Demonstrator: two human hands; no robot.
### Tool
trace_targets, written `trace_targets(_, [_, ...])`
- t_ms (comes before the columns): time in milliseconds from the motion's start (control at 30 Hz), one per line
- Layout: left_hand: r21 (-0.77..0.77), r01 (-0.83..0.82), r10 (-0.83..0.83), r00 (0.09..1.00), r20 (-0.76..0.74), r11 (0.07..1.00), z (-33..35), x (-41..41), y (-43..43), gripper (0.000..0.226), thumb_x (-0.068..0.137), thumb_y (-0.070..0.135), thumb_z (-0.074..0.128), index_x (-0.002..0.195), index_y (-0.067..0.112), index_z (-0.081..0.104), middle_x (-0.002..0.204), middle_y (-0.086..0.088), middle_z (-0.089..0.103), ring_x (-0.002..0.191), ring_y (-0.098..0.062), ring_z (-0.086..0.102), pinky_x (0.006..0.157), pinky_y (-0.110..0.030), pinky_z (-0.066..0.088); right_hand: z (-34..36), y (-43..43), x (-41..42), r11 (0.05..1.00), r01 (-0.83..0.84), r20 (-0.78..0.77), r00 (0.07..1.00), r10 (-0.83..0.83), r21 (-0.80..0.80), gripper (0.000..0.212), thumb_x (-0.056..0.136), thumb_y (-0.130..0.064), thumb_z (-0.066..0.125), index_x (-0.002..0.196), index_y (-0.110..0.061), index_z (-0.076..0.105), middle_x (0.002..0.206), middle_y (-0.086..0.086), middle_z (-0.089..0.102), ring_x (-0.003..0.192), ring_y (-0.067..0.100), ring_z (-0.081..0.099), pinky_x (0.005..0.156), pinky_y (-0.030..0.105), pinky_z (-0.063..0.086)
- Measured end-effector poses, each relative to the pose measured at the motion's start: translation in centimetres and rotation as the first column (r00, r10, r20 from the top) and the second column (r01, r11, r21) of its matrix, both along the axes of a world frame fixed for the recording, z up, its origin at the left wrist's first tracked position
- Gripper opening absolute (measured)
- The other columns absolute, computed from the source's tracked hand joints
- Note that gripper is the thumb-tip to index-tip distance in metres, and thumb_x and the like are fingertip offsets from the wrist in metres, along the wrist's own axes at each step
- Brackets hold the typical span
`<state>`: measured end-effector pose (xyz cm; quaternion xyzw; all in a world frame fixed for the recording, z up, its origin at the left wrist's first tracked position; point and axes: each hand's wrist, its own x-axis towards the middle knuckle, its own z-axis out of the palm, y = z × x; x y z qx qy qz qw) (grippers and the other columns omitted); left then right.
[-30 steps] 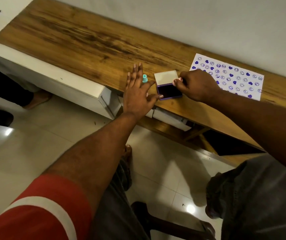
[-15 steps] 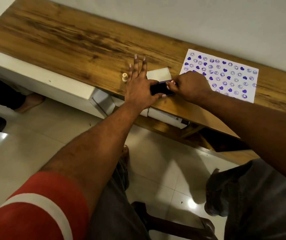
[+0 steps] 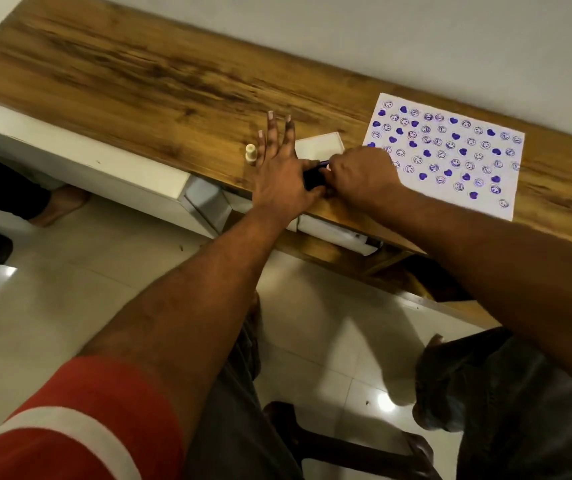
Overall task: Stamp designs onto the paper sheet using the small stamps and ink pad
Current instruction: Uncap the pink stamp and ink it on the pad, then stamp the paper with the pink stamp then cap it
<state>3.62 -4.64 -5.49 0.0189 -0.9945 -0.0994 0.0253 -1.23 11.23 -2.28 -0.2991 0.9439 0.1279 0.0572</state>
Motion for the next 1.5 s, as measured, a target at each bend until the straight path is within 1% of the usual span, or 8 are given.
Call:
trace_targets(300, [-0.019, 0.028, -0.028, 0.999, 0.016, 0.999, 0.7, -0.2, 0.1, 0.058, 0.085, 0.083, 0.058, 0.128, 0.046, 0.071, 0.176, -0.015, -0.004, 0.159, -0.044, -0.019, 0.129, -0.058, -0.006, -0.4, -0.2, -0.2, 0.998, -0.029, -0.06, 0.998, 0.032, 0.048, 0.037, 0.107, -0.041, 0.046, 0.108, -0.01, 0.065, 0.101, 0.013, 0.07, 0.088, 0.032, 0.067, 0.062, 0.036, 0.038])
trace_targets(467, [-0.047, 0.027, -0.025, 0.999, 0.045, 0.999, 1.1, -0.7, 0.4, 0.067, 0.079, 0.087, 0.059, 0.128, 0.042, 0.073, 0.176, -0.015, 0.001, 0.158, -0.044, -0.021, 0.129, -0.058, -0.004, 0.2, 1.2, -1.1, 0.976, 0.049, 0.077, 0.997, -0.033, -0.212, 0.049, 0.106, -0.052, 0.039, 0.096, -0.012, 0.066, 0.084, 0.01, 0.062, 0.082, 0.031, 0.063, 0.064, 0.034, 0.037])
trace_targets(567, [-0.074, 0.025, -0.02, 0.997, 0.07, 0.997, 1.3, -0.9, 0.5, 0.072, 0.079, 0.089, 0.058, 0.13, 0.04, 0.072, 0.176, -0.016, 0.001, 0.158, -0.043, -0.023, 0.129, -0.058, -0.006, 1.1, 5.0, -1.7, 0.697, 0.346, 0.274, 0.937, -0.218, -0.628, 0.051, 0.107, -0.051, 0.038, 0.09, -0.016, 0.071, 0.083, 0.003, 0.069, 0.085, 0.025, 0.066, 0.071, 0.029, 0.036])
trace_targets(633, [-0.067, 0.053, -0.05, 0.998, 0.049, 0.996, 1.5, -1.1, 0.8, 0.076, 0.079, 0.089, 0.058, 0.134, 0.038, 0.071, 0.176, -0.016, 0.004, 0.159, -0.042, -0.02, 0.129, -0.058, -0.008, 1.4, 9.2, -1.9, 0.514, 0.444, 0.328, 0.894, -0.305, -0.734, 0.052, 0.108, -0.05, 0.037, 0.097, -0.017, 0.077, 0.09, 0.002, 0.074, 0.091, 0.019, 0.067, 0.077, 0.026, 0.037])
trace_targets(867, [-0.025, 0.235, -0.236, 0.969, -0.072, 0.972, 2.7, -3.2, 7.9, 0.086, 0.081, 0.091, 0.051, 0.146, 0.035, 0.061, 0.174, -0.013, 0.019, 0.162, -0.036, -0.009, 0.125, -0.053, -0.015, 0.1, 23.7, -0.2, 0.363, 0.633, 0.414, 0.746, -0.522, -0.684, 0.05, 0.107, -0.051, 0.038, 0.096, -0.021, 0.075, 0.086, 0.008, 0.072, 0.084, 0.025, 0.067, 0.07, 0.031, 0.043])
trace_targets(1067, [0.037, 0.349, -0.345, 0.935, -0.08, 0.936, 2.3, -5.1, 18.0, 0.083, 0.083, 0.088, 0.054, 0.147, 0.035, 0.06, 0.173, -0.009, 0.025, 0.163, -0.032, 0.0, 0.129, -0.054, -0.01, -2.1, 27.5, 1.1, 0.274, 0.69, 0.501, 0.692, -0.519, -0.67, 0.048, 0.103, -0.054, 0.046, 0.096, -0.021, 0.079, 0.09, 0.001, 0.074, 0.085, 0.021, 0.068, 0.078, 0.034, 0.05])
trace_targets(1300, [0.124, 0.416, -0.414, 0.909, -0.037, 0.901, -1.2, -6.2, 24.4, 0.087, 0.082, 0.084, 0.059, 0.156, 0.038, 0.049, 0.175, -0.009, 0.018, 0.164, -0.03, 0.004, 0.13, -0.05, -0.006, -3.1, 28.7, 0.8, 0.312, 0.669, 0.486, 0.72, -0.495, -0.674, 0.04, 0.107, -0.042, 0.048, 0.076, -0.029, 0.068, 0.063, -0.02, 0.061, 0.062, -0.011, 0.059, 0.061, 0.006, 0.038])
trace_targets(1500, [0.198, 0.404, -0.414, 0.91, 0.008, 0.893, -3.6, -6.5, 24.7, 0.082, 0.087, 0.08, 0.058, 0.157, 0.04, 0.045, 0.177, -0.01, 0.008, 0.164, -0.03, 0.002, 0.131, -0.05, 0.001, -3.4, 28.9, 0.5, 0.411, 0.64, 0.454, 0.76, -0.465, -0.649, 0.038, 0.108, -0.045, 0.044, 0.086, -0.028, 0.07, 0.078, 0.0, 0.068, 0.072, 0.017, 0.06, 0.061, 0.028, 0.038])
